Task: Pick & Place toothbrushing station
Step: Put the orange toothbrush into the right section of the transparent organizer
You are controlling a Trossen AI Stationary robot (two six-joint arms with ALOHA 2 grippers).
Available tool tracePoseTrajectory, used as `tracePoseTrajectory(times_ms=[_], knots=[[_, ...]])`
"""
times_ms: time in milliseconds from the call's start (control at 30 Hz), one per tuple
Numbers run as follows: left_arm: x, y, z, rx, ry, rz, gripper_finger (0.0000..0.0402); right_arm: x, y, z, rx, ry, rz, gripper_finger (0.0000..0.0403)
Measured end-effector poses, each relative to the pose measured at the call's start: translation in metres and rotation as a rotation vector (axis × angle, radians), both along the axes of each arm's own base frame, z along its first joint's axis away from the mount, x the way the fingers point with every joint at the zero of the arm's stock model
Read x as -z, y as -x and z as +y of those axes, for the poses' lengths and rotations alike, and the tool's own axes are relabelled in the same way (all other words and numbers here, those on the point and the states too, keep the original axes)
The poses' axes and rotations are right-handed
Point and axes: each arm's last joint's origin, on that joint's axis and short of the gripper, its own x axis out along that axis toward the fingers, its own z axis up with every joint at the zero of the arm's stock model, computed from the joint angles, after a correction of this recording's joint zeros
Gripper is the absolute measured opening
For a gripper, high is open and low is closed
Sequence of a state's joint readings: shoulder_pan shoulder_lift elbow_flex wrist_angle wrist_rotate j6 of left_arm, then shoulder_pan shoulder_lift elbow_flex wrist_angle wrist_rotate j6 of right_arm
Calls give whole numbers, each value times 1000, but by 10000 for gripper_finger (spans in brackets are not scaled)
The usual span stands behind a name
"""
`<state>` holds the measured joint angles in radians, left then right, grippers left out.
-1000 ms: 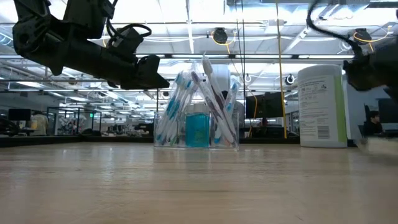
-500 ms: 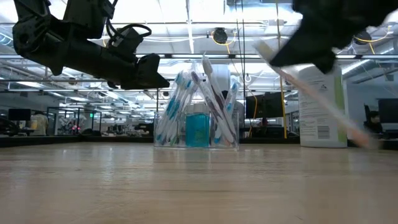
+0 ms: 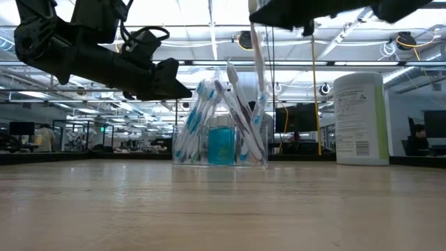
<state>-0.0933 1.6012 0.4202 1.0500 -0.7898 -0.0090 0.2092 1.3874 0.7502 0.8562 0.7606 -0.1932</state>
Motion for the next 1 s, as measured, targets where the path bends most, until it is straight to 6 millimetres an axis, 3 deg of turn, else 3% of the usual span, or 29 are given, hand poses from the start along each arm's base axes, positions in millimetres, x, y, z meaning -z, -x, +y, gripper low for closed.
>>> tracePoseTrajectory(times_ms=[200, 367, 633, 1000], knots=[[0, 0, 0, 5, 0, 1, 198, 34, 2, -33, 3, -88, -9, 4], [0, 0, 0, 5, 0, 2, 198, 61, 9, -48, 50, -157, -48, 8], [1, 0, 0, 6, 0, 7, 198, 85, 17, -49, 56, -251, 2, 10], [1, 0, 0, 6, 0, 7, 198, 100, 17, -43, -125, -296, 167, 10]])
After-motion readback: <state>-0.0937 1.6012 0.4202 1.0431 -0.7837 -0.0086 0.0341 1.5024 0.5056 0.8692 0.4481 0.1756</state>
